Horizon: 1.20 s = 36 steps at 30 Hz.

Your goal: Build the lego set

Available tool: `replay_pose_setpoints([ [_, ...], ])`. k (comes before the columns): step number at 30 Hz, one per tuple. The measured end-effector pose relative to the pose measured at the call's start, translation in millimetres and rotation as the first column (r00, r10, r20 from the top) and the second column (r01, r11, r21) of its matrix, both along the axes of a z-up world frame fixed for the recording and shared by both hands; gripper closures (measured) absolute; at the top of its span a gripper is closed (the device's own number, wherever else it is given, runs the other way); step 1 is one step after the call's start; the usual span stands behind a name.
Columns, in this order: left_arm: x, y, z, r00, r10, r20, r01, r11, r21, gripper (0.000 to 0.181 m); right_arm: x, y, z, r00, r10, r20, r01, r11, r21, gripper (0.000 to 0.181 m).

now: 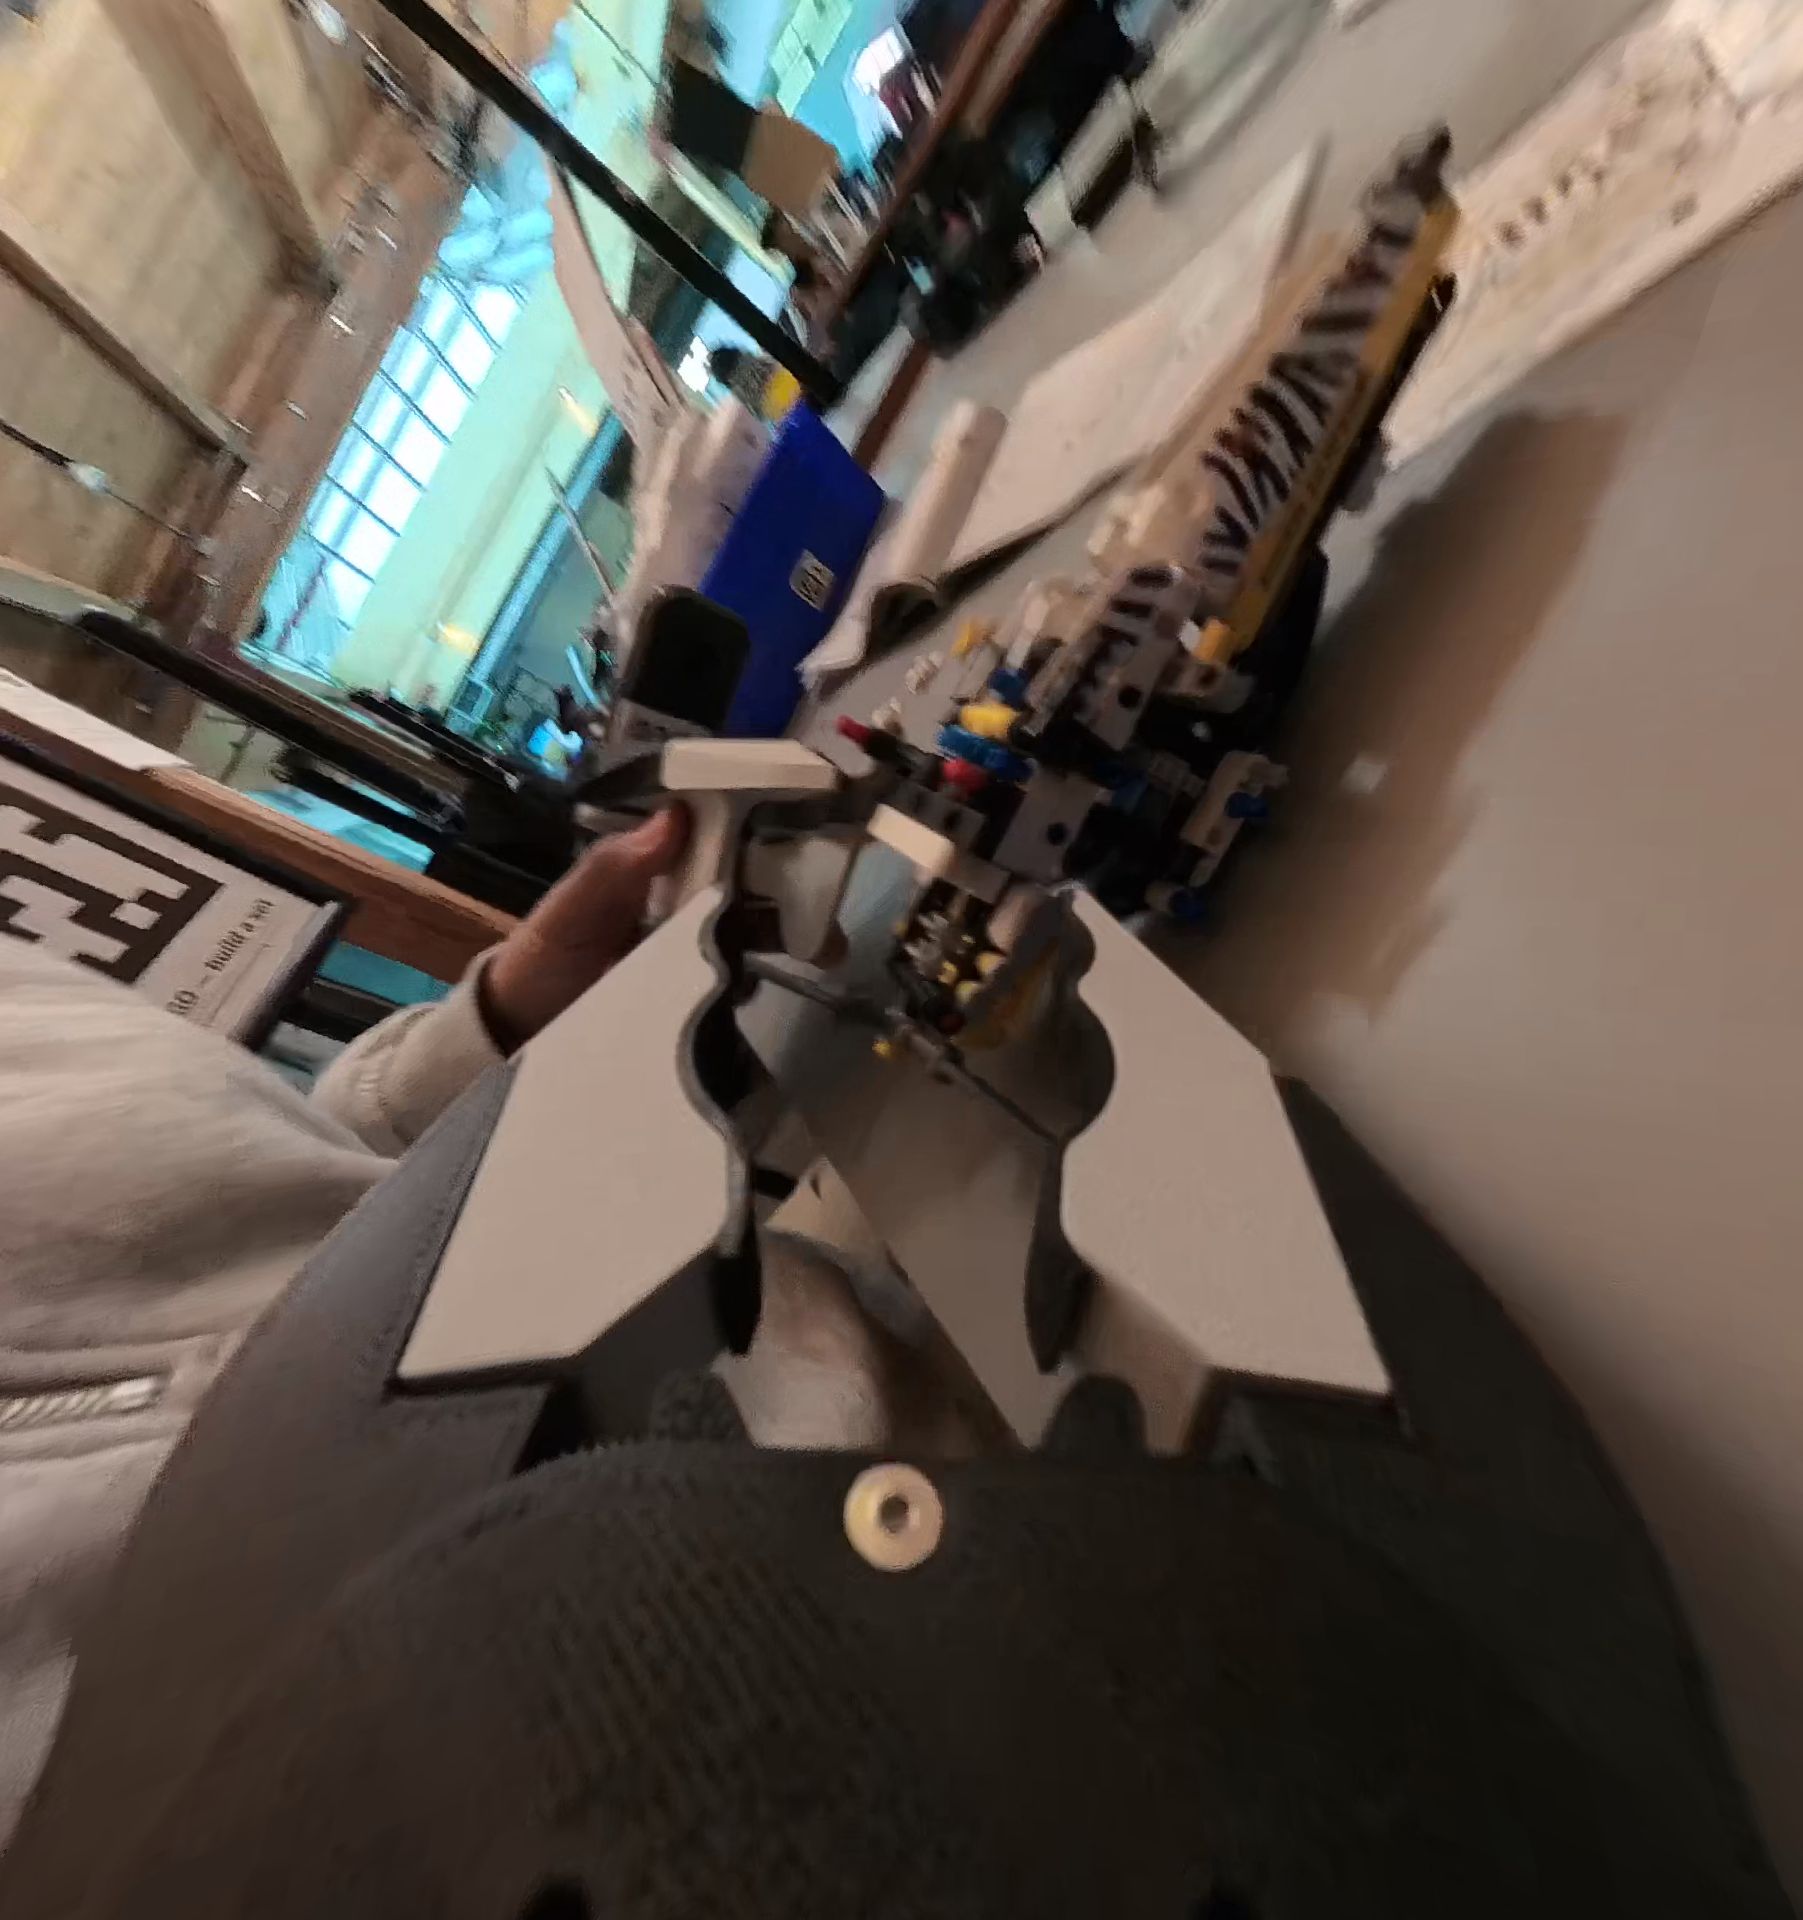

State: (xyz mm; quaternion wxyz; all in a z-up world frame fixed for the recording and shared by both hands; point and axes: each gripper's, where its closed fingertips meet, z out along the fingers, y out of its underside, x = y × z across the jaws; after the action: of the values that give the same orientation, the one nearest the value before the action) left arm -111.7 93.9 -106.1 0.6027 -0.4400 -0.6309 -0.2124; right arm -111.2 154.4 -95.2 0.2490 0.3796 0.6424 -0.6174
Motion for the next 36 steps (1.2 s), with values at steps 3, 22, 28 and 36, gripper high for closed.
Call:
replay_pose_setpoints([
  [3,5.4,-8.2,4.9,0.999,0.017,-0.046,-0.019,0.999,-0.033,0.156,13.5,-1.1,31.2,0.993,-0.008,-0.115,-0.001,0.997,-0.076,0.131],
  [22,82.9,-22.3,54.2,0.899,-0.048,-0.436,-0.195,0.846,-0.496,0.179,114.3,-82.1,53.4,0.618,0.222,-0.754,0.046,0.947,0.317,0.119],
  [28,91.7,-23.7,65.8,0.887,-0.034,-0.461,-0.202,0.868,-0.453,0.147,126.8,-94.8,62.7,0.481,0.189,-0.856,0.153,0.943,0.295,0.098],
  [36,88.7,-23.2,53.1,0.896,-0.034,-0.444,-0.191,0.871,-0.453,0.141,112.4,-71.8,76.7,0.646,0.043,-0.762,0.081,0.989,0.125,0.107],
])
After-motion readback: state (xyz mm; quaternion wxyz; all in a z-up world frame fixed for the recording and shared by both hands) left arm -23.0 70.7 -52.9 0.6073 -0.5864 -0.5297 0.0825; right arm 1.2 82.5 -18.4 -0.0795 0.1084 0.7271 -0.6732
